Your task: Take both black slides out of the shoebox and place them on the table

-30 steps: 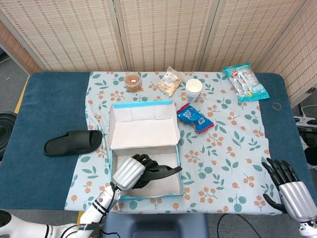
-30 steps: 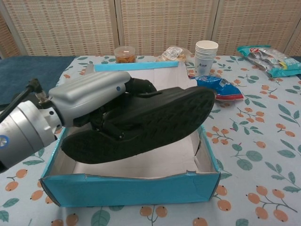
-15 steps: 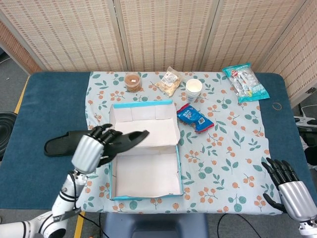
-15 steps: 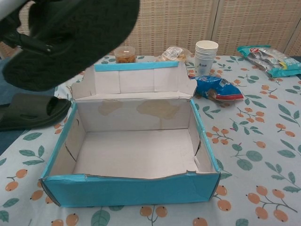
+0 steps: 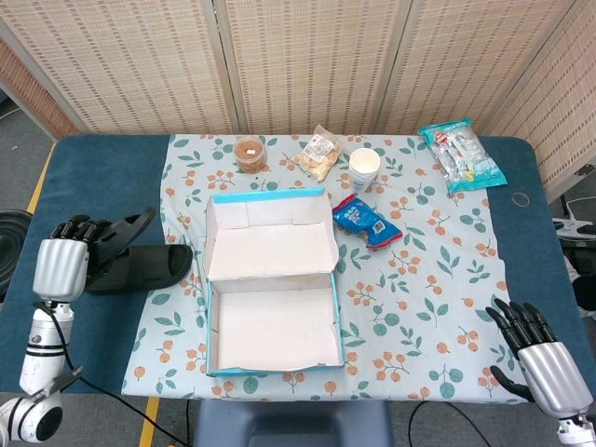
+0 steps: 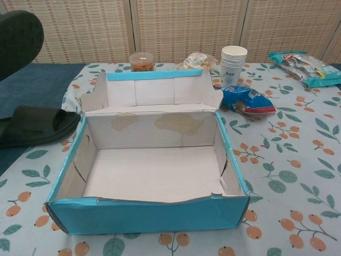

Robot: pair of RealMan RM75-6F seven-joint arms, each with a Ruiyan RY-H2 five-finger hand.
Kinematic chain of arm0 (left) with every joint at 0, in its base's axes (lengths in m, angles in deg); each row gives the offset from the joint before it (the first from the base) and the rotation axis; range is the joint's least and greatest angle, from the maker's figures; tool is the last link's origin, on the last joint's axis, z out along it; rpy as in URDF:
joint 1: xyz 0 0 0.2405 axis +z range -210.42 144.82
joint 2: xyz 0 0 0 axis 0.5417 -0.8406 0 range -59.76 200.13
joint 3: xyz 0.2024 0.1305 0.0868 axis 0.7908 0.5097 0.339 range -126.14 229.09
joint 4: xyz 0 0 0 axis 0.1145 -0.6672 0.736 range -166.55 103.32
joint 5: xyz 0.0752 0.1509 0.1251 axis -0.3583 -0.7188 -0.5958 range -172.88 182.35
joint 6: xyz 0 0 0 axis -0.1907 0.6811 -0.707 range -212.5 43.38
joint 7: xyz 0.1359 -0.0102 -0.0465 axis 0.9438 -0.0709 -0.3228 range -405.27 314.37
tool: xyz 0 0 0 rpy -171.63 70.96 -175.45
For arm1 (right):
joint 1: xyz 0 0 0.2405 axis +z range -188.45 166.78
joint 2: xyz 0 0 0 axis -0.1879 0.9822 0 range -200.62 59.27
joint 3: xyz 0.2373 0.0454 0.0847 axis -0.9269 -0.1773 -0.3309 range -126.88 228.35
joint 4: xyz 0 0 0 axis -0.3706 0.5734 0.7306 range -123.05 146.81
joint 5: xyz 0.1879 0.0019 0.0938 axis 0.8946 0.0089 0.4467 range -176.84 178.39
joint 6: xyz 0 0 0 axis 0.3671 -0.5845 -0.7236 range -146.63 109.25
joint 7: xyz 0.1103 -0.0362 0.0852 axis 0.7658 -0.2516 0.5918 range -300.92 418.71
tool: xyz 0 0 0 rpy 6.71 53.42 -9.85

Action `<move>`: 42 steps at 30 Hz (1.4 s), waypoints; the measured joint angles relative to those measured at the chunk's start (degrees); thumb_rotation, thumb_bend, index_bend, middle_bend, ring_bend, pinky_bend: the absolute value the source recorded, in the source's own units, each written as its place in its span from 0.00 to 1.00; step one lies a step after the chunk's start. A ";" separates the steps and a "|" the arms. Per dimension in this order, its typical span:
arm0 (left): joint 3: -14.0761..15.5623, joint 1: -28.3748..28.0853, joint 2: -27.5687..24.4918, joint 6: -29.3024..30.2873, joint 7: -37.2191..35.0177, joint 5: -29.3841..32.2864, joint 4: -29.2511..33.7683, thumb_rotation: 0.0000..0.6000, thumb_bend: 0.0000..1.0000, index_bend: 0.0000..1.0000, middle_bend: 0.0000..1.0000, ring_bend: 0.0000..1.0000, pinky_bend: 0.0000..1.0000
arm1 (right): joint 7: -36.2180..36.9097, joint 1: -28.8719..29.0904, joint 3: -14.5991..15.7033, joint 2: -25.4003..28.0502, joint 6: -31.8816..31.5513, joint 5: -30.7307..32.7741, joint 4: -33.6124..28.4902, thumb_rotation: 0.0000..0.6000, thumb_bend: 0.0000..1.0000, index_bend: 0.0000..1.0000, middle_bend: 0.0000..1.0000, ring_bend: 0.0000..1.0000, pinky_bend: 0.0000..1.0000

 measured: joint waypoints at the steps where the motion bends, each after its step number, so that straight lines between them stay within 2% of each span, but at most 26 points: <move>1: -0.03 0.34 0.61 -0.68 -0.82 0.66 -2.26 1.00 0.55 0.59 0.44 0.24 0.34 | 0.04 -0.03 0.01 0.02 -0.14 -0.07 -0.01 1.00 0.16 0.00 0.00 0.00 0.00; 7: 0.73 2.64 4.91 -3.92 -5.65 2.54 -11.68 1.00 0.53 0.59 0.44 0.25 0.31 | 0.20 -0.17 -0.01 0.07 -0.49 -0.12 0.06 1.00 0.16 0.00 0.00 0.00 0.00; 13: 3.23 5.77 8.79 -1.61 -8.33 -0.22 -17.36 1.00 0.51 0.59 0.43 0.24 0.30 | 0.71 -0.15 0.04 0.29 -0.52 -0.13 0.14 1.00 0.16 0.00 0.00 0.00 0.00; 16: 4.59 7.35 10.53 -0.51 -10.26 -1.75 -20.28 1.00 0.45 0.53 0.37 0.21 0.22 | 0.86 -0.10 0.18 0.36 -0.47 -0.40 0.19 1.00 0.16 0.00 0.00 0.00 0.00; 18: 5.35 8.23 11.26 -0.38 -11.69 -2.37 -21.58 1.00 0.43 0.43 0.27 0.14 0.19 | 0.88 -0.06 0.33 0.41 -0.32 -0.56 0.19 1.00 0.16 0.00 0.00 0.00 0.00; 20: 5.93 9.15 11.62 -0.96 -13.57 -2.52 -21.81 1.00 0.42 0.33 0.18 0.08 0.17 | 0.84 -0.05 0.40 0.43 -0.29 -0.64 0.12 1.00 0.16 0.00 0.00 0.00 0.00; 24: 7.16 10.80 12.14 -1.70 -16.99 -3.38 -21.74 1.00 0.39 0.22 0.14 0.04 0.16 | 0.65 -0.15 0.41 0.32 -0.52 -0.80 0.10 1.00 0.16 0.00 0.00 0.00 0.00; 27: 7.61 11.38 13.17 -1.49 -19.05 -4.31 -24.27 1.00 0.39 0.08 0.03 0.00 0.15 | 0.83 -0.06 0.67 0.39 -0.28 -1.12 0.04 1.00 0.16 0.00 0.00 0.00 0.00; 29: 7.92 11.81 13.80 -1.76 -21.52 -4.72 -26.10 1.00 0.38 0.04 0.00 0.00 0.15 | 0.88 -0.11 0.63 0.41 -0.49 -1.12 0.01 1.00 0.16 0.00 0.00 0.00 0.00; 34: 9.96 13.75 14.06 -0.92 -25.27 -7.57 -26.43 1.00 0.37 0.00 0.00 0.00 0.15 | 0.60 -0.13 0.43 0.20 -0.35 -0.76 0.04 1.00 0.16 0.00 0.00 0.00 0.00; 42: 13.21 16.71 10.36 -0.19 -24.87 -10.08 -19.71 1.00 0.36 0.00 0.00 0.00 0.15 | 0.28 -0.05 0.47 0.21 -0.08 -0.63 -0.10 1.00 0.16 0.00 0.00 0.00 0.00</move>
